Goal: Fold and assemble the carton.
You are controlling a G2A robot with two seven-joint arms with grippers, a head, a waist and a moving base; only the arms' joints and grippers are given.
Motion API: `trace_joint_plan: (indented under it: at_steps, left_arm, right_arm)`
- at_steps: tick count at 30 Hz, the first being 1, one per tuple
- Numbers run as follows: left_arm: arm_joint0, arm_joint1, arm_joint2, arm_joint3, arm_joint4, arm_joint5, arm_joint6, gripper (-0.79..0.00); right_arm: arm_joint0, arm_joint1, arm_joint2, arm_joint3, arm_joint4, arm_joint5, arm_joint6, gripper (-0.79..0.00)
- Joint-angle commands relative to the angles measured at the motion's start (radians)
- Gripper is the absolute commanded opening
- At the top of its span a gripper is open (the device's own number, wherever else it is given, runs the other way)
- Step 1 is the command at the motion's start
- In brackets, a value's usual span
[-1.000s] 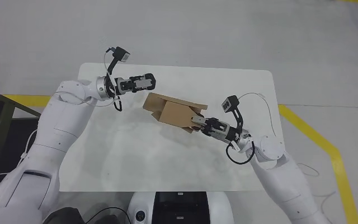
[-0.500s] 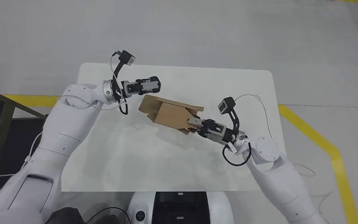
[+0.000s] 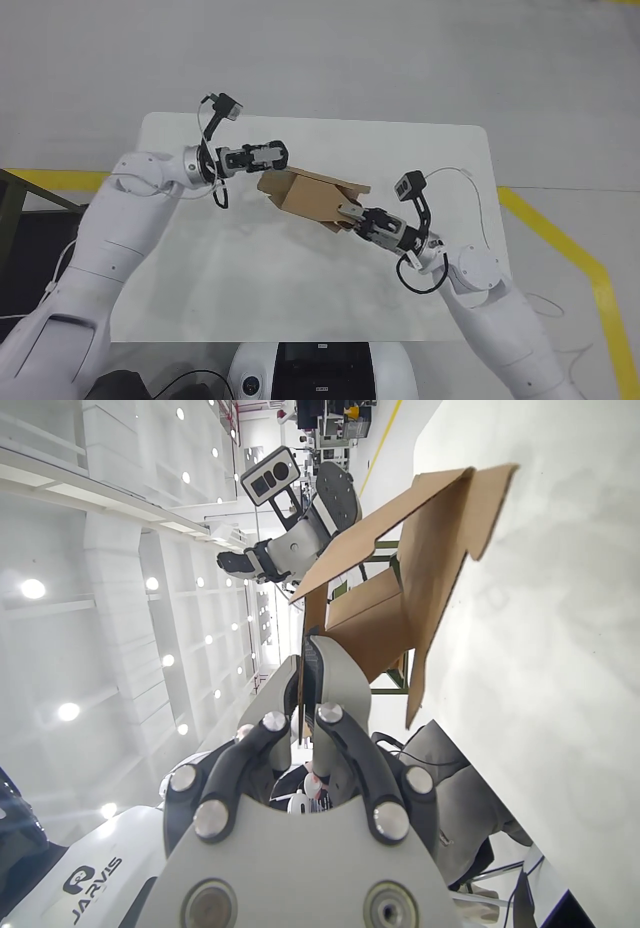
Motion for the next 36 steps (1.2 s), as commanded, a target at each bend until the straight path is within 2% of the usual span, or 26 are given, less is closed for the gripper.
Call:
trace_joint_plan:
  at_steps: [1,11,18,36]
  left_arm:
    - [0.008,0.002,-0.015,0.000,-0.024,0.016,-0.007,0.000]
    - [-0.012,0.007,-0.049,0.052,-0.185,0.205,-0.214,0.000]
    - [-0.022,0.001,-0.041,0.062,-0.227,0.262,-0.301,0.000]
    - [-0.033,-0.026,0.011,0.045,-0.225,0.281,-0.342,0.000]
  right_arm:
    - [0.001,0.000,0.002,0.003,-0.005,0.001,0.002,-0.785]
    - [0.004,0.009,0.047,0.031,-0.037,-0.051,0.071,-0.785]
    - [0.009,0.010,0.050,0.044,-0.055,-0.067,0.082,-0.785]
    - [0.016,0.000,0.030,0.036,-0.071,-0.065,0.009,-0.785]
